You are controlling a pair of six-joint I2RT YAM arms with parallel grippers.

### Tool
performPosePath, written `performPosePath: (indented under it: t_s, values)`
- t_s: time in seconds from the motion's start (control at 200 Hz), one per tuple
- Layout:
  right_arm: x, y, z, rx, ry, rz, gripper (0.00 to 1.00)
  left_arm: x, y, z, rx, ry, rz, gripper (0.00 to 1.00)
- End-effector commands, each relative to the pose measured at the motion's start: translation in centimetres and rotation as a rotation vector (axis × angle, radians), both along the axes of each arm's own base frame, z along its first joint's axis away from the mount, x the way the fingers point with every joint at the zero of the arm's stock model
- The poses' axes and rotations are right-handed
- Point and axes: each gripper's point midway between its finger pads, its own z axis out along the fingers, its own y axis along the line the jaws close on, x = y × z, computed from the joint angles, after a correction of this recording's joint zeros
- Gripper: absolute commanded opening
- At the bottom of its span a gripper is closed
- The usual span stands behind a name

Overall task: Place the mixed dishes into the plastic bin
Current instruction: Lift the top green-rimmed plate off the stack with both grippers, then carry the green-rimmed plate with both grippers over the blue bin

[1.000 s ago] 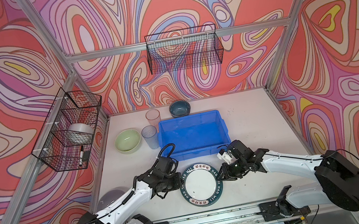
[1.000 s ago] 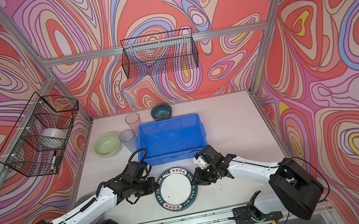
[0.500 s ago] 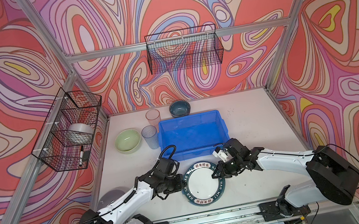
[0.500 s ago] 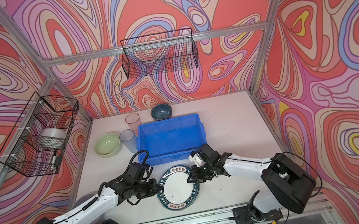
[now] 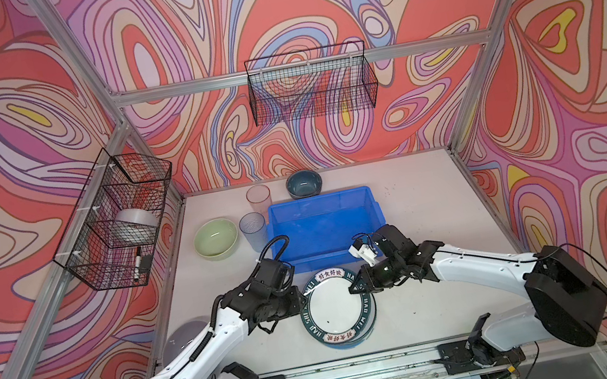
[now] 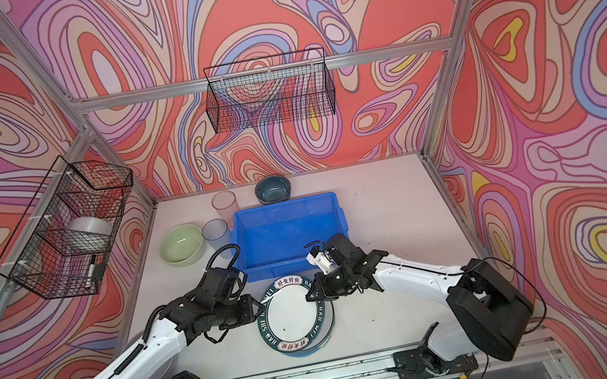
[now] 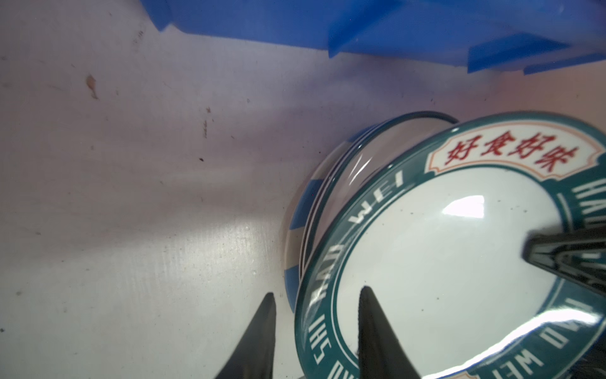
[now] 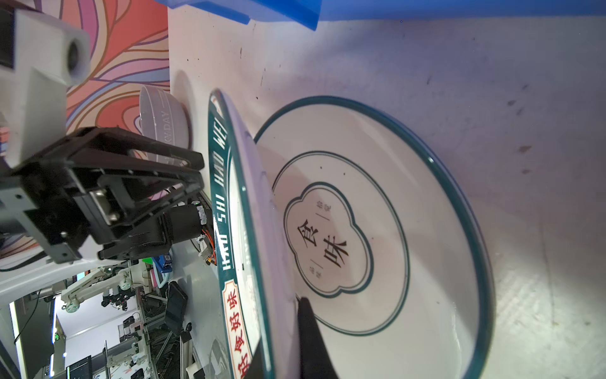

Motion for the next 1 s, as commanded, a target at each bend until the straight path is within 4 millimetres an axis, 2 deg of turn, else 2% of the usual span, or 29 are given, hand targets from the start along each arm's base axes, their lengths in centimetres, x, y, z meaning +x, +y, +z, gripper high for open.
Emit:
performPosePath:
  t_s: [0.0, 0.135, 0.275, 0.461, 0.561, 0.716, 0.811, 0.997]
  values:
    - [0.5, 0.8, 2.3, 0.029, -0.053, 0.034, 0.00, 0.2, 2.2, 1.2, 0.048, -0.009, 0.036, 0.36]
    - [1.4, 0.8, 4.4, 0.010, -0.110, 0.026, 0.00, 1.7, 3.8, 3.0, 0.033, -0.050, 0.085, 0.40]
    - [3.2, 1.0, 6.6, -0.006, -0.167, 0.004, 0.00, 3.7, 5.1, 4.5, 0.046, -0.085, 0.120, 0.42]
    - [7.1, 1.3, 9.8, 0.019, -0.244, -0.050, 0.00, 6.8, 5.2, 6.1, 0.060, -0.136, 0.126, 0.41]
    - [9.6, 1.1, 11.1, 0.020, -0.286, -0.093, 0.00, 8.4, 5.3, 6.3, 0.101, -0.152, 0.120, 0.38]
    - [14.0, 0.5, 12.2, -0.020, -0.353, -0.179, 0.00, 10.4, 5.8, 5.8, 0.164, -0.142, 0.126, 0.37]
    - [16.3, 0.5, 12.1, -0.061, -0.392, -0.218, 0.00, 11.2, 5.7, 5.1, 0.181, -0.127, 0.121, 0.36]
    - [19.4, 1.7, 11.3, -0.087, -0.412, -0.230, 0.00, 12.3, 5.4, 3.9, 0.198, -0.107, 0.101, 0.33]
